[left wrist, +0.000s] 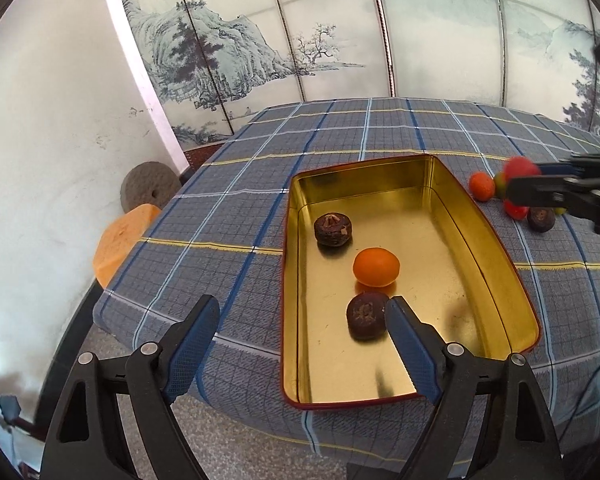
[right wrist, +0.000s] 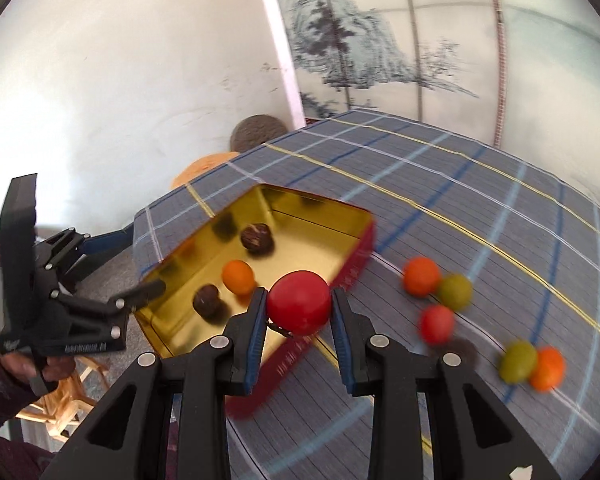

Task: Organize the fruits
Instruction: 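Carry the red tomato into the gold tray with the right gripper and release, then grasp another dark brown fruit from the pile with the left gripper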

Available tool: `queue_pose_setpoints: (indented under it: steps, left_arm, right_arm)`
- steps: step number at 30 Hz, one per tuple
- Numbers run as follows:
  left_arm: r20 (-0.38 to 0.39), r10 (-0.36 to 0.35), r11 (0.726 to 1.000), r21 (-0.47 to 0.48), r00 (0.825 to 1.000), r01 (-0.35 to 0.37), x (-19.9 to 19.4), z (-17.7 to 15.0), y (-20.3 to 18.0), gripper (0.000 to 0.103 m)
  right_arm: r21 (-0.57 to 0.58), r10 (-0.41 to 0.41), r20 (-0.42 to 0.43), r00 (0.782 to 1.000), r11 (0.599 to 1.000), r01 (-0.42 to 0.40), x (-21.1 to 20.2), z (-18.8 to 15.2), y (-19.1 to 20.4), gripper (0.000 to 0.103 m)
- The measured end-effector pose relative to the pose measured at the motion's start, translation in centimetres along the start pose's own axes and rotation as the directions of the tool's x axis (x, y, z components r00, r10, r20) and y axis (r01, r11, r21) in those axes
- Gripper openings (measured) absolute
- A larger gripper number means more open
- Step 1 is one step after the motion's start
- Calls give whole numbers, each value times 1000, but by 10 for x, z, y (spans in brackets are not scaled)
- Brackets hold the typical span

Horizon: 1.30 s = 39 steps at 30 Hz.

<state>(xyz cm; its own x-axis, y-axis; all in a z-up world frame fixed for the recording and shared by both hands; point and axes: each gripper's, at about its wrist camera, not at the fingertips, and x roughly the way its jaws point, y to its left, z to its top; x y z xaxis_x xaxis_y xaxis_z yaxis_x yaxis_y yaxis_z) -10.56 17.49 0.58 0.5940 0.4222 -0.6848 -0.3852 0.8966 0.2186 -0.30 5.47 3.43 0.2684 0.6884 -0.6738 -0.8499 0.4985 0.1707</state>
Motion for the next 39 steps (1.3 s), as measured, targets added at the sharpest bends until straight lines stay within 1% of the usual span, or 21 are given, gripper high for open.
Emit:
queue_pose_setpoints:
  steps: [6,13,19,27,29,30,31,33,35,39]
  left_arm:
    - [0,-14,1000,-3,1000,14,-2,-2,4,86]
    - [1,-19,1000,-22,1000,19,0,-5,13,89]
    - [3,-6,1000,-27,1000,6,2,-6,17,90]
    - [-1,1,1000,-24,1000,-1,3,-9,18,91]
    - [-2,2,1000,-23,1000,-2,3,-9,18,91]
    - [-4,2,1000,-21,1000,-2,3,-9,18,91]
    - [-5,3,1000,-18,1000,-3,3,-10,17,91]
    - [-3,8,1000,-14,1000,-8,2,-10,17,92]
    - [-4,7,1000,-13,1000,-7,2,-10,16,92]
    - [-5,2,1000,-12,1000,-2,2,-10,15,92]
  right_arm:
    - [-4,17,-39,999,1000,-18,32,15,7,29]
    - [-7,14,-81,997,1000,-15,59,20,13,29]
    - [12,12,-109,994,1000,-11,79,24,8,29]
    - [23,8,-136,991,1000,-5,103,33,12,30]
    - [48,24,-114,993,999,-19,103,37,12,32]
    - [65,41,-98,994,997,-35,101,39,11,41]
    - [91,56,-59,997,995,-51,95,42,10,55]
    - [106,54,0,999,993,-54,83,44,8,67]
    - [118,51,60,997,991,-58,66,45,5,67]
    - [148,17,141,990,988,-38,32,37,-7,70]
